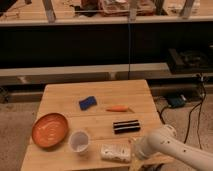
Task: Place the bottle in the ceramic bowl
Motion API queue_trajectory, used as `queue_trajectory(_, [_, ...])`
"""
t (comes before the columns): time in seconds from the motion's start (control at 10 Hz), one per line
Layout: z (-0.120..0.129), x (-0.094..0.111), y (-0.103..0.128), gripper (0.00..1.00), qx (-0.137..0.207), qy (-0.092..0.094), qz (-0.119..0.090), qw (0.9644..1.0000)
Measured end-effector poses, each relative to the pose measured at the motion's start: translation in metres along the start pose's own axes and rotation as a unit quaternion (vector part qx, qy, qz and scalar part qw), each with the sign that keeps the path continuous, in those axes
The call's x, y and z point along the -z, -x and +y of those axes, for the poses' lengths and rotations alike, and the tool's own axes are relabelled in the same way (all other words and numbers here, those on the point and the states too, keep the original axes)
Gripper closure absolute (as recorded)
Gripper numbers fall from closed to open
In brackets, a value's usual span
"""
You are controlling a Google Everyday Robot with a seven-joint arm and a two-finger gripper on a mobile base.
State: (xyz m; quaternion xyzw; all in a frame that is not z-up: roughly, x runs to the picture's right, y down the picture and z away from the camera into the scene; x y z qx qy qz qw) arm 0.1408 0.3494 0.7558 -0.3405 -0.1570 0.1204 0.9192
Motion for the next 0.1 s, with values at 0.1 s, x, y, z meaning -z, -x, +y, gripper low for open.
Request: queue_trajectory(0.1, [-0.0002, 0.0002, 0.0001, 0.42, 0.000, 0.000, 0.000, 1.0000])
